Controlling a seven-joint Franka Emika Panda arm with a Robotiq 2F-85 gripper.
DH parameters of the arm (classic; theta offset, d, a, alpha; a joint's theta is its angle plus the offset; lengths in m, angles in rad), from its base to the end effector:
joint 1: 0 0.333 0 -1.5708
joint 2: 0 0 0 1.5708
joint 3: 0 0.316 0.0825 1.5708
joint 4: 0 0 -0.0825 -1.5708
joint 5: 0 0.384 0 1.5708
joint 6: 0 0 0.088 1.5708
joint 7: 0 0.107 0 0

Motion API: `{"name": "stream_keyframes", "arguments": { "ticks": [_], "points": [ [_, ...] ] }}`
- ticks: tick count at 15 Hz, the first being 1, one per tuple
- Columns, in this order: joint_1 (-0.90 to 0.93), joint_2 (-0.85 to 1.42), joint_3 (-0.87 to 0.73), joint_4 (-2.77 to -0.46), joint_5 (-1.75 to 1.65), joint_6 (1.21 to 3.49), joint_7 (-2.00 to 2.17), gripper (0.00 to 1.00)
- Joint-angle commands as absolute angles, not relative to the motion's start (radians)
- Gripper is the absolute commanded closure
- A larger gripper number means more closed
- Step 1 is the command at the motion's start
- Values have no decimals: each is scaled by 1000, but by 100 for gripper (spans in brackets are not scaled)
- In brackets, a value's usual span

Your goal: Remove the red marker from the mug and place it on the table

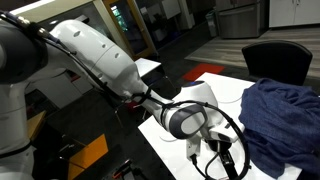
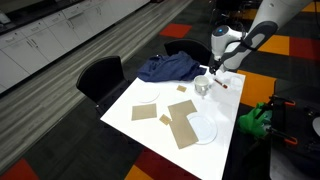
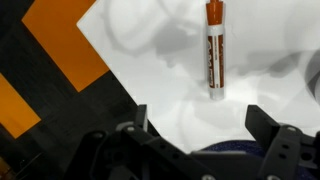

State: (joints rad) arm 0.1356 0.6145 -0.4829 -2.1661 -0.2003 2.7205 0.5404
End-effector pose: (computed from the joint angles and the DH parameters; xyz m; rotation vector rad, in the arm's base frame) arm 0.5228 -0.1928 0.1373 2.6540 -0.8589 0.0265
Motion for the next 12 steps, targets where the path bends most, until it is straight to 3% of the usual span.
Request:
{"name": "stream_keyframes", "arguments": {
  "ticks": [1, 12],
  "points": [
    [260, 492, -602, -2285, -293, 2784, 636, 0],
    [881, 290, -1228, -2466, -721, 2930, 1086, 0]
  ]
}}
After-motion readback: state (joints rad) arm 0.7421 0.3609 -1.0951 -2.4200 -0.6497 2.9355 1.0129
